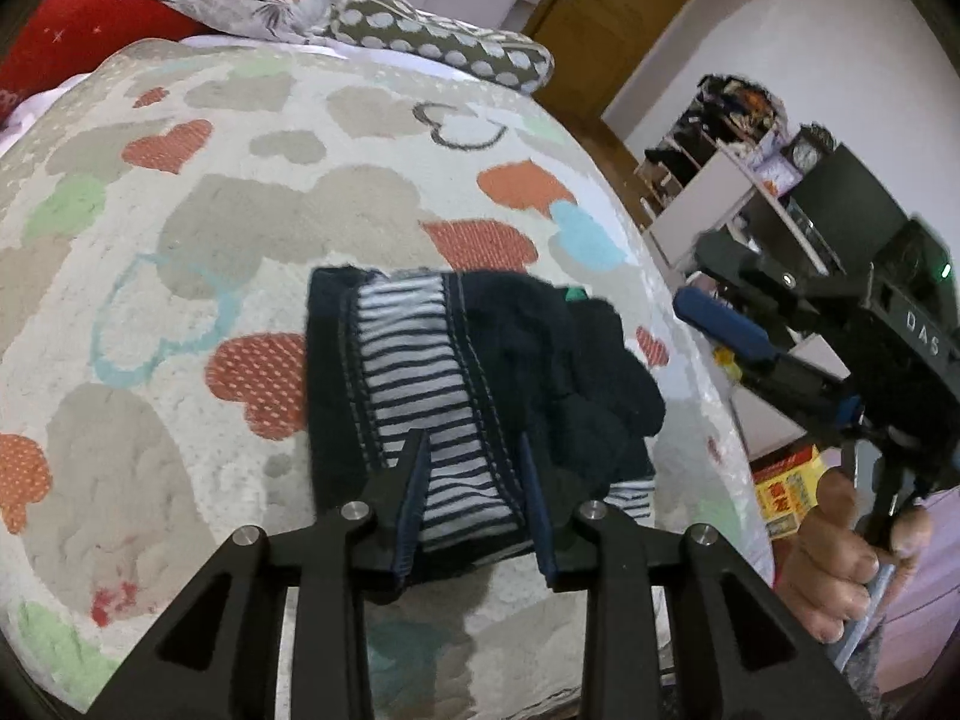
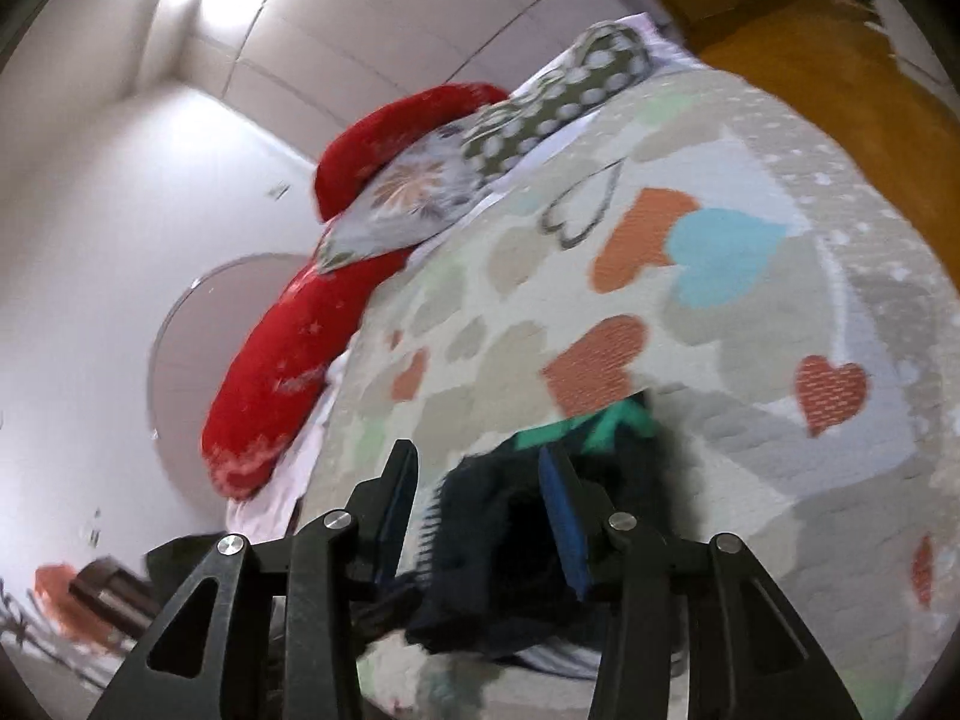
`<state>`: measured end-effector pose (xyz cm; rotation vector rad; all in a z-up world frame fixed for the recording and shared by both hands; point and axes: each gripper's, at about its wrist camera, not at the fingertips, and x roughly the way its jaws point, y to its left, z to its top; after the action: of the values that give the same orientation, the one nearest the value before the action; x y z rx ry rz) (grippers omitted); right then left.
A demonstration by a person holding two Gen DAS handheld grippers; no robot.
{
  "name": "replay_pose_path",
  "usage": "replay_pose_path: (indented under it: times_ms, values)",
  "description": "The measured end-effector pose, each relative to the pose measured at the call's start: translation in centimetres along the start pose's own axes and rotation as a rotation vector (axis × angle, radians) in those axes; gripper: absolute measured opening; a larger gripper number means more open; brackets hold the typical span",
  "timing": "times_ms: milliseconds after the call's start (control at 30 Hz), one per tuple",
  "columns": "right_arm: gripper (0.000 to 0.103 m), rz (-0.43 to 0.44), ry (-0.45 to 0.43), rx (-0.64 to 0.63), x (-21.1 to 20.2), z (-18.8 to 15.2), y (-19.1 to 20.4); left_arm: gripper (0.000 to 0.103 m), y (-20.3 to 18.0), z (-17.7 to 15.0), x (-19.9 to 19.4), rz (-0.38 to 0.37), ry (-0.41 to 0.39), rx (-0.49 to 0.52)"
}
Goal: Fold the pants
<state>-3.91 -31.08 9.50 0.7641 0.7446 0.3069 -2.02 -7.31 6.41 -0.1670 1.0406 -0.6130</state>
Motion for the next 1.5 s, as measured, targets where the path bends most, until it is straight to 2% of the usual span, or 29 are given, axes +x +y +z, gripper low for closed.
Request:
replay_pose_path:
  times_ms: [67,133,300,367,400,433,467,533,600,800,867,933,1033,1167,1200,1300,1400,1500]
  values:
    - [0.048,-0.064,0.005,-0.037,0.3,-0.6,0.6,0.032,-0.2,-0.5,0.4,0.007,0.001,0.009]
    - [0.055,-0.13,0.025,-0.05,1.2,-1.5,0.4,0.033,-0.3,-0.7,0.7,0.011,0.007,0.012]
    - [0.064,-0.151,0.069,0.023,2.9,-3.5,-1.3,0.034,-0.7,-1.0,1.4,0.028,0.015,0.028]
    - [0.064,-0.173,0.081,-0.003,3.6,-4.2,-0.9,0.034,-0.8,-0.9,1.1,0.025,0.025,0.024]
    - [0.045,-0.168,0.095,-0.024,3.9,-4.5,-0.6,0.034,-0.7,-0.9,1.0,0.018,0.034,0.016]
    - [0.02,-0.158,0.116,-0.036,4.3,-4.7,-0.5,0.034,-0.8,-0.9,0.8,0.007,0.036,0.014]
    - [0.02,-0.159,0.131,-0.039,4.4,-4.7,-0.5,0.036,-0.8,-0.8,0.1,-0.014,0.03,0.013]
    - [0.014,-0.156,0.103,-0.037,3.5,-4.5,-0.8,0.038,-0.7,-0.5,-0.9,-0.024,0.007,0.016]
    - [0.013,-0.185,0.076,-0.041,2.5,-4.2,-1.2,0.04,-0.8,0.0,-1.3,-0.024,-0.012,0.021]
    - [0.013,-0.25,0.072,-0.016,2.0,-4.3,-2.9,0.04,-0.7,0.2,1.1,-0.016,0.02,0.017]
    - [0.016,-0.26,0.076,0.015,2.2,-4.5,-3.9,0.04,-0.8,-0.5,2.2,-0.006,0.048,0.017]
    - [0.03,-0.266,0.074,0.038,2.3,-4.7,-4.7,0.041,-0.7,-1.1,3.0,0.01,0.063,0.015]
    - [0.031,-0.241,0.066,0.062,1.8,-4.7,-5.3,0.044,-0.7,-1.2,2.7,0.017,0.064,0.019]
    - [0.033,-0.27,-0.041,0.047,-0.5,-4.3,-4.4,0.047,-1.0,-1.3,1.6,0.018,0.06,0.031]
    - [0.033,-0.259,-0.069,0.05,-1.1,-4.2,-4.3,0.048,-1.0,-1.5,1.4,0.016,0.059,0.031]
    - [0.033,-0.138,-0.116,0.055,-2.2,-3.7,-3.6,0.049,-0.9,-2.3,0.8,0.002,0.056,0.016]
    - [0.033,-0.006,-0.08,0.05,-1.4,-3.2,-2.8,0.049,-1.0,-2.6,0.1,-0.026,0.05,0.008]
    - [0.033,0.063,-0.011,0.063,0.3,-3.5,-2.7,0.049,-0.8,-1.8,-1.0,-0.069,0.01,-0.016]
